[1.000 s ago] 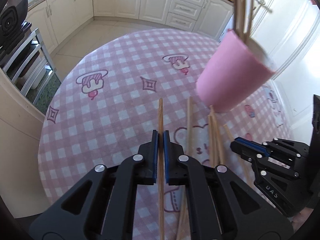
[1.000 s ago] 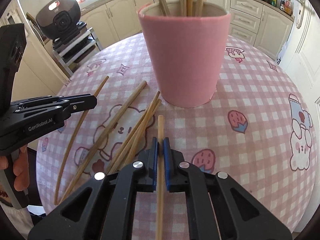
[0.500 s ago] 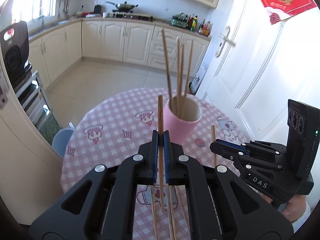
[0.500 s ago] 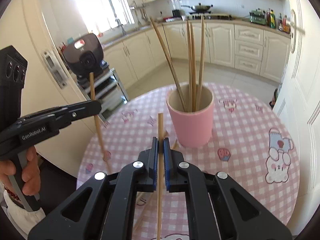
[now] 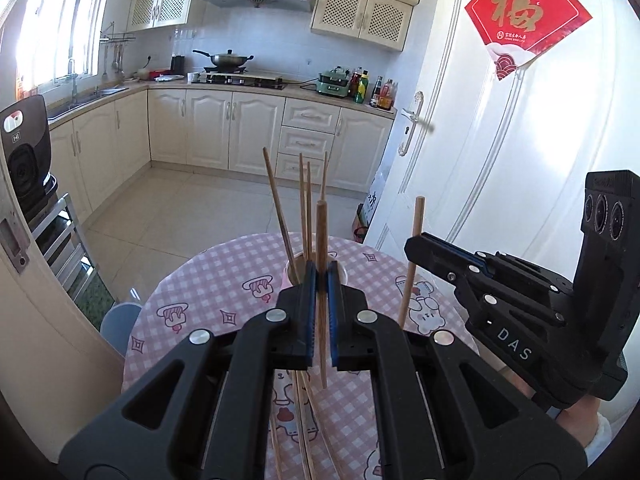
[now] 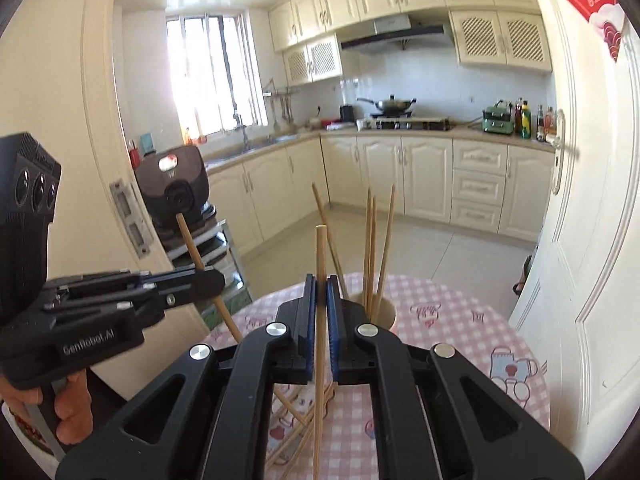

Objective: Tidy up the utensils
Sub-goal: 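Lift both held chopsticks and carry them above the pink cup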

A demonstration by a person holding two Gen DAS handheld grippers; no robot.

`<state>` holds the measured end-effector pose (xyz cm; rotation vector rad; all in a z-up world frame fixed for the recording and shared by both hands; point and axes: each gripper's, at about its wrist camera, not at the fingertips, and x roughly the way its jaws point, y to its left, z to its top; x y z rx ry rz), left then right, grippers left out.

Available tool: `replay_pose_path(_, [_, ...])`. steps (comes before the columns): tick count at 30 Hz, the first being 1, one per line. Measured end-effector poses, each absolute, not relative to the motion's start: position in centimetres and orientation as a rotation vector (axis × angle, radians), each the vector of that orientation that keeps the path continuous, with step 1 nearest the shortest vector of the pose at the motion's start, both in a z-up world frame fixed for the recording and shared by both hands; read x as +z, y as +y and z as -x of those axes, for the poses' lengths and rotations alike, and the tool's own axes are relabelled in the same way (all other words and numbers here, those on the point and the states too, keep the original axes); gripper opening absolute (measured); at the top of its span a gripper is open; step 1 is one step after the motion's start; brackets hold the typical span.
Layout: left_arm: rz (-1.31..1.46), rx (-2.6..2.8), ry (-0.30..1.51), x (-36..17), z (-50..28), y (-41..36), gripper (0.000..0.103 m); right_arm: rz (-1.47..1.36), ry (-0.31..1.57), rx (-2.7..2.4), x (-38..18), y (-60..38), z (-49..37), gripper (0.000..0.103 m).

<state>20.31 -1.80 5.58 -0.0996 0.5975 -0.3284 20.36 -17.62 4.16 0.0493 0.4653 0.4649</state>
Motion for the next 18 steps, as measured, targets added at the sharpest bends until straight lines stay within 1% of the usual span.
replay_pose_path(7, [0.128,-0.339,0.501,8.6,-20.6,-2.6,0.005,-0.082,0.308,0.424,7.0,-18.6,-20.3,0.004])
replay_pose_path(11, [0.156,-0.324,0.425,10.3,-21.3,-2.6,0.005,-0.102,0.184,0.361,8.4,-19.2,-20.7,0.004])
replay_pose_path(15, [0.165,-0.282,0.360,10.7,-22.3,-2.8,0.005,-0.137,0.111,0.322,8.4,-20.2,-21.9,0.004])
replay_pose_path(18, [0.187,-0.279,0.366,10.2,-23.7,-3.0,0.005,-0.142,0.088,0.305,7.6,-20.4,-23.2,0.004])
